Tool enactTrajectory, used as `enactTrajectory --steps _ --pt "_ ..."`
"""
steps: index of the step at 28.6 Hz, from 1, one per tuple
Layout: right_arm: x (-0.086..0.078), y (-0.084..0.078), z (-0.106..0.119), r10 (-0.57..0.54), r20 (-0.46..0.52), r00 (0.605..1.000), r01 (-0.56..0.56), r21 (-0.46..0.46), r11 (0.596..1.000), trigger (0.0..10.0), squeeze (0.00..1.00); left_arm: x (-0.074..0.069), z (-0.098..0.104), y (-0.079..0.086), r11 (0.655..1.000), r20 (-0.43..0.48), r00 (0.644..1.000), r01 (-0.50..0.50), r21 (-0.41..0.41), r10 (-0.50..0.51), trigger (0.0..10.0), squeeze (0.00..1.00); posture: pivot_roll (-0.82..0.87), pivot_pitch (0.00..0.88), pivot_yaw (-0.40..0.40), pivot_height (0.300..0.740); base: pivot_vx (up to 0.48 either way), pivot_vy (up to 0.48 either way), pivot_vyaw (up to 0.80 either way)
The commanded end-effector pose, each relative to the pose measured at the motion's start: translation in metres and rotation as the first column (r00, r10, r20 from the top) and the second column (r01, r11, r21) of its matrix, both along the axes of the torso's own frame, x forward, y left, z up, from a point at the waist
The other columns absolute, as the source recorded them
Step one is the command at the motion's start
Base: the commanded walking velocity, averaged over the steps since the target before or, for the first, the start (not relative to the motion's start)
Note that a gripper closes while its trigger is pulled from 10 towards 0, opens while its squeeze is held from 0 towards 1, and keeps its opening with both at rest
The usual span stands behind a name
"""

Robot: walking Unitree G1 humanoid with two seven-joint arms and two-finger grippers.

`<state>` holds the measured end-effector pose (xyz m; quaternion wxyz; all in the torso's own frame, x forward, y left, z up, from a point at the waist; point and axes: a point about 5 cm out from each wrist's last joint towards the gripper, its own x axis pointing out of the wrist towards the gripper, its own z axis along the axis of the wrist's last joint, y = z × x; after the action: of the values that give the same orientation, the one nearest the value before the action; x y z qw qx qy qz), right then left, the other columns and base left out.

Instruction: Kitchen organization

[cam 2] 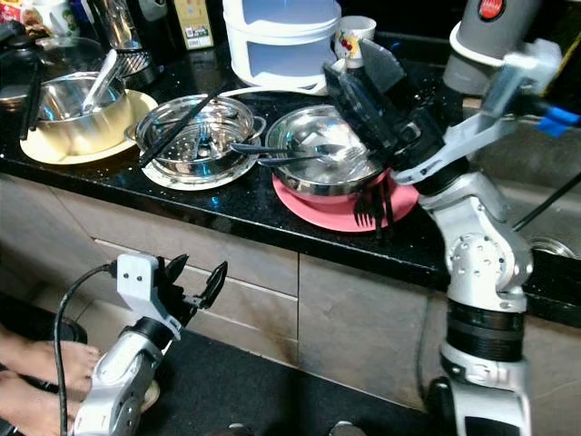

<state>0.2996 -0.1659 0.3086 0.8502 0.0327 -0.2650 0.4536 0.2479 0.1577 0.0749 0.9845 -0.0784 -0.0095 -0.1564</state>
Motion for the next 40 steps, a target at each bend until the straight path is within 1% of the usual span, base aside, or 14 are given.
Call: enactTrajectory --steps 1,4,5,6,7,12,17,18,20,27,34,35,37,40 --pt "0.0 0.005 0.002 0.005 0.038 0.999 -0.001 -0.094 0.996 10.0 0.0 -0.002 -0.003 0.0 1.0 -0.02 1.0 -0.001 -0.002 0.001 10.0 0.0 0.01 0.082 -0.018 0.74 0.0 0.0 0.0" --pt "-0.005 0.01 -0.004 0.052 0.07 0.996 -0.026 -0.33 0.943 10.0 0.0 -0.002 -0.003 0.0 1.0 -0.02 1.0 -0.001 -0.004 0.001 10.0 0.0 0.01 0.084 -0.018 0.74 0.0 0.0 0.0" --pt "-0.007 0.013 -0.008 0.067 0.078 0.995 -0.027 -0.435 0.9 10.0 0.0 -0.002 -0.003 0.0 1.0 -0.019 1.0 -0.001 -0.004 0.001 10.0 0.0 0.02 0.086 -0.018 0.74 0.0 0.0 0.0" --pt "-0.007 0.013 -0.008 0.067 0.078 0.995 -0.027 -0.435 0.9 10.0 0.0 -0.002 -0.003 0.0 1.0 -0.019 1.0 -0.001 -0.004 0.001 10.0 0.0 0.02 0.086 -0.018 0.74 0.0 0.0 0.0" --pt "-0.009 0.015 -0.011 0.077 0.082 0.994 -0.026 -0.5 0.866 10.0 0.0 -0.002 -0.003 0.0 1.0 -0.019 1.0 -0.001 -0.004 0.001 10.0 0.0 0.02 0.086 -0.018 0.74 0.0 0.0 0.0" --pt "-0.006 0.033 0.006 0.081 0.14 0.987 -0.007 -0.459 0.888 10.0 0.0 -0.002 -0.003 0.0 1.0 -0.02 1.0 0.0 -0.008 0.0 10.0 0.0 0.01 0.091 -0.014 0.74 0.0 0.0 0.0" --pt "0.013 0.06 0.024 0.013 0.229 0.973 0.083 -0.405 0.911 10.0 0.0 -0.001 -0.003 -0.002 1.0 -0.019 1.0 0.0 -0.014 0.0 10.0 0.0 0.01 0.089 -0.023 0.74 0.0 0.0 0.0" --pt "0.018 0.065 0.027 -0.015 0.263 0.965 0.125 -0.409 0.904 10.0 0.0 -0.001 -0.003 -0.002 1.0 -0.018 1.0 -0.001 -0.015 0.001 10.0 0.0 0.01 0.089 -0.025 0.74 0.0 0.0 0.0" --pt "0.032 0.08 0.026 -0.075 0.358 0.931 0.251 -0.479 0.841 10.0 0.0 -0.001 -0.002 -0.003 1.0 -0.016 1.0 -0.002 -0.02 0.002 10.0 0.0 0.01 0.089 -0.031 0.74 0.0 0.0 0.0" --pt "0.052 0.115 0.033 -0.135 0.496 0.858 0.422 -0.53 0.735 10.0 0.0 -0.001 -0.002 -0.006 1.0 -0.01 1.0 0.0 -0.027 0.0 10.0 0.0 0.02 0.082 -0.045 0.74 0.0 0.0 0.0" --pt "0.062 0.115 0.036 -0.088 0.537 0.839 0.448 -0.589 0.673 10.0 0.0 -0.002 -0.002 -0.008 1.0 -0.008 1.0 -0.002 -0.03 0.001 10.0 0.0 0.02 0.074 -0.056 0.74 0.0 0.0 0.0" --pt "0.068 0.104 0.038 -0.092 0.542 0.835 0.469 -0.616 0.633 10.0 0.0 -0.002 -0.002 -0.009 0.999 -0.008 1.0 -0.004 -0.033 0.004 10.0 0.0 0.02 0.073 -0.057 0.74 0.0 0.0 0.0" --pt "0.071 0.099 0.038 -0.093 0.542 0.835 0.479 -0.634 0.608 10.0 0.0 -0.002 -0.002 -0.009 0.999 -0.008 1.0 -0.005 -0.035 0.004 10.0 0.0 0.02 0.073 -0.057 0.74 0.0 0.0 0.0" --pt "0.08 0.078 0.037 -0.087 0.57 0.817 0.536 -0.696 0.478 10.0 0.0 -0.003 -0.002 -0.009 0.999 -0.008 1.0 -0.004 -0.038 0.004 10.0 0.0 0.01 0.077 -0.055 0.74 0.0 0.0 0.0"
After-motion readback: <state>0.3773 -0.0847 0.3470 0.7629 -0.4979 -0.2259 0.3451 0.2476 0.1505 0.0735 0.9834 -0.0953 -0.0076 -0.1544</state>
